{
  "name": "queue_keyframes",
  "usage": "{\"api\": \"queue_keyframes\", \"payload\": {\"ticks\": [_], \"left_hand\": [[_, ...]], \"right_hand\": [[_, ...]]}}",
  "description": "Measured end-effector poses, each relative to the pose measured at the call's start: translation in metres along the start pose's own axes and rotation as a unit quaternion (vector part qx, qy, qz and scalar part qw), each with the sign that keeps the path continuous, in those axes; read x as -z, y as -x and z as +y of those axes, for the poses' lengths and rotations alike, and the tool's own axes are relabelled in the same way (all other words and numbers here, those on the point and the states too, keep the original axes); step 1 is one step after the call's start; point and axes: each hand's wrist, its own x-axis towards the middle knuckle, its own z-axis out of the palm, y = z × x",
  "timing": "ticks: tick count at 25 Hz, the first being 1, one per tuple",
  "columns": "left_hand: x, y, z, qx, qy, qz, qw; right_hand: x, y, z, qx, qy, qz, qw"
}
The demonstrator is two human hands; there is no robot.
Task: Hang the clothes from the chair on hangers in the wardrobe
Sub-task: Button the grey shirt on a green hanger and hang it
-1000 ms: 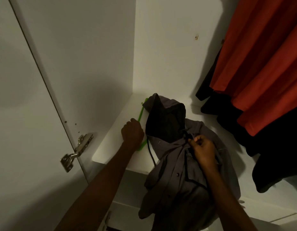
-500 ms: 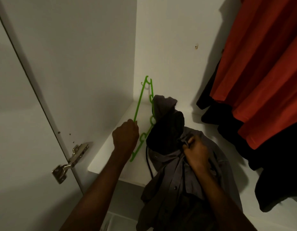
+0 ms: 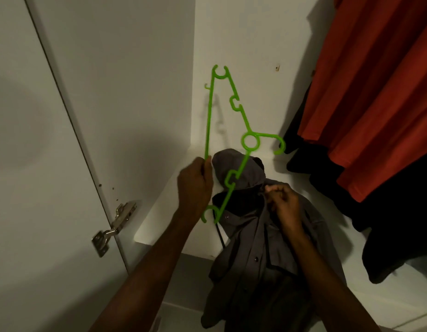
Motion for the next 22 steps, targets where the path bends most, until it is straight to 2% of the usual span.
{"api": "queue_keyframes", "payload": {"ticks": [2,5,9,12,15,18,21,22], "left_hand": [[-0.010,0.019,0.008,-0.002,0.012,-0.039,0.999],[-0.029,0.038,0.013,0.007,0.016,-0.070,0.997],[-0.043,0.048,0.021,-0.056,0.040,-0.121,0.990],[-0.050,0.056,0.024,-0.069,0.073,-0.142,0.985],[-0.060,0.059,0.031,-0.072,0.060,-0.105,0.990],[-0.083,0.060,0.044,-0.041,0.074,-0.096,0.992],[-0.104,0.052,0.050,-0.005,0.129,-0.092,0.987],[-0.109,0.048,0.051,0.013,0.178,-0.121,0.977]], "right_hand": [[0.003,0.001,-0.017,-0.028,-0.117,-0.035,0.992],[0.009,-0.001,-0.036,-0.071,-0.203,-0.072,0.974],[0.011,-0.007,-0.072,-0.121,-0.322,-0.009,0.939],[0.015,-0.006,-0.106,-0.161,-0.397,0.003,0.904],[0.017,0.001,-0.132,-0.158,-0.413,0.035,0.896],[0.008,-0.001,-0.144,-0.089,-0.392,0.106,0.909],[0.004,-0.019,-0.148,0.020,-0.261,0.130,0.956],[0.008,-0.028,-0.150,0.042,-0.208,0.128,0.969]]}}
